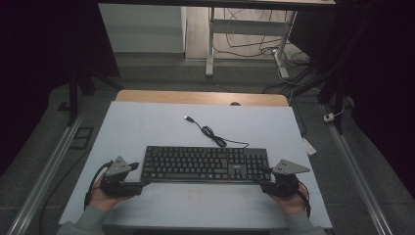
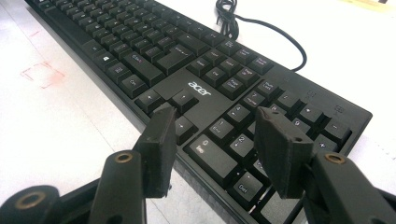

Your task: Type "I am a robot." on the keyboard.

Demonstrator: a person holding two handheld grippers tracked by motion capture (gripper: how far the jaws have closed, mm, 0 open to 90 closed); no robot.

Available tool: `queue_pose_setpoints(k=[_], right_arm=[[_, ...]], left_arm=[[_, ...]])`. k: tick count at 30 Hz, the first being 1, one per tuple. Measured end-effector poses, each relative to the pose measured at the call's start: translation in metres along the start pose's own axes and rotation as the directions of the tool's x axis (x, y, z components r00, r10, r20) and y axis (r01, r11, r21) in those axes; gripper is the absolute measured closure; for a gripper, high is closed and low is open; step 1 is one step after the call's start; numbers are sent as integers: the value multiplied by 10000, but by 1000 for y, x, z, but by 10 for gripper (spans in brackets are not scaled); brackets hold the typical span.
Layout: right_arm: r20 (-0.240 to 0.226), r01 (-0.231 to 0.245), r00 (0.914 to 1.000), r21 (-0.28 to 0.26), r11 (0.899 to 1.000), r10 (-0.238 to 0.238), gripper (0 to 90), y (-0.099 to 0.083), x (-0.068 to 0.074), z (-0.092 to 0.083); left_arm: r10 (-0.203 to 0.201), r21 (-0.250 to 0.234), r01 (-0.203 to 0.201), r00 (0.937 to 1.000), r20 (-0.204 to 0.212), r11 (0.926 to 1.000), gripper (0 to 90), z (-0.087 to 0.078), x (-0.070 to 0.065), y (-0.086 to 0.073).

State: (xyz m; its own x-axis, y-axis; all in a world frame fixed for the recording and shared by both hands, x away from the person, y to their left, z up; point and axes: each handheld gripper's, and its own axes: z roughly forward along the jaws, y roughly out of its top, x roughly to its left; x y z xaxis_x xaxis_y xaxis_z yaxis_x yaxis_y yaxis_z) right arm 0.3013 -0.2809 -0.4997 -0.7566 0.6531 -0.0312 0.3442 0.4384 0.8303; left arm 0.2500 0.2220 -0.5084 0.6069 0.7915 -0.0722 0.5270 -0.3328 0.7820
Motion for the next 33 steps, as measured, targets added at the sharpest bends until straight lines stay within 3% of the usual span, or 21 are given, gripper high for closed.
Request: queue_pose_setpoints(k=[20, 33], right_arm=[[-88, -120, 9999, -260, 9996, 118, 490, 3, 3, 0], [-325, -312, 9990, -447, 9985, 297, 505, 16, 10, 12]], left_arm=[[-358, -196, 359, 9993, 77, 9992, 285, 0, 0, 3], [-437, -169, 440, 9989, 174, 9989, 442, 7, -2, 8]])
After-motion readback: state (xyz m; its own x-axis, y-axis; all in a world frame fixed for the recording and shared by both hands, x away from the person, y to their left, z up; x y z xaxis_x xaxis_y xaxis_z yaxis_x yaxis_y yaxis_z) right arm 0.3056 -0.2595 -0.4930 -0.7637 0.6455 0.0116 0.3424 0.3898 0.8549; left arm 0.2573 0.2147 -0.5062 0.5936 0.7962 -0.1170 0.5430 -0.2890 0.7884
